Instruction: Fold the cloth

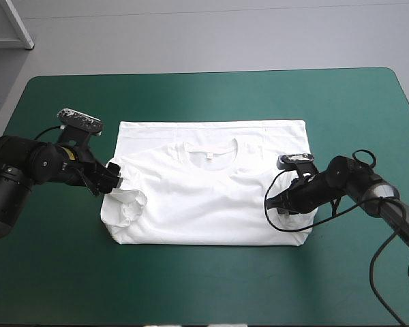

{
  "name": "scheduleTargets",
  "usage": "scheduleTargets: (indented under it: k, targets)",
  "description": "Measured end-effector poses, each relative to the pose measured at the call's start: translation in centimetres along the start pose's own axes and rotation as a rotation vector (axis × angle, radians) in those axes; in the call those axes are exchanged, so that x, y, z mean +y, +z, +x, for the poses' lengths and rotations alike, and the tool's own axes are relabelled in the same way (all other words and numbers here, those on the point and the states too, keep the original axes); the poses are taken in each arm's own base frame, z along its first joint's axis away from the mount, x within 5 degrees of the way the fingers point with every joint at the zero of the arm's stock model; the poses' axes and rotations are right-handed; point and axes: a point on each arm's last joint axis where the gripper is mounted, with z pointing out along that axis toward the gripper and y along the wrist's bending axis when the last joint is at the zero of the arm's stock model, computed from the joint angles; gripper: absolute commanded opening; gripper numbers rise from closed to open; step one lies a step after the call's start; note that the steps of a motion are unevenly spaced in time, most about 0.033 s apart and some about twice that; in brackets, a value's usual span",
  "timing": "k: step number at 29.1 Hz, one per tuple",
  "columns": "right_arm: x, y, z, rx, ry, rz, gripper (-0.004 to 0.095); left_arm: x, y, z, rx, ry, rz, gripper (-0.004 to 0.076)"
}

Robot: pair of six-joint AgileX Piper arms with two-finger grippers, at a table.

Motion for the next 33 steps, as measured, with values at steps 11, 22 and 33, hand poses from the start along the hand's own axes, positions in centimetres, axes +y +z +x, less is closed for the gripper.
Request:
scheduleTargets:
  k: [11, 22, 33]
  targets:
    - [1.0, -2.4, -2.1, -0.051, -0.012, -0.011, 0.074, 0.0, 0.0, -0.1, -0.013, -0.001, -0.003, 0.0648]
    - [2.9, -11.5, -0.9, -0.083, -0.062, 0.152, 0.0738, 0.0, 0.0, 0.5, 0.052, -0.003, 0.004, 0.0648]
    - [4.2, -15.5, 1.9, -0.113, -0.048, 0.162, 0.0738, -0.4, 0.5, 2.4, 0.162, -0.048, 0.017, 0.0648]
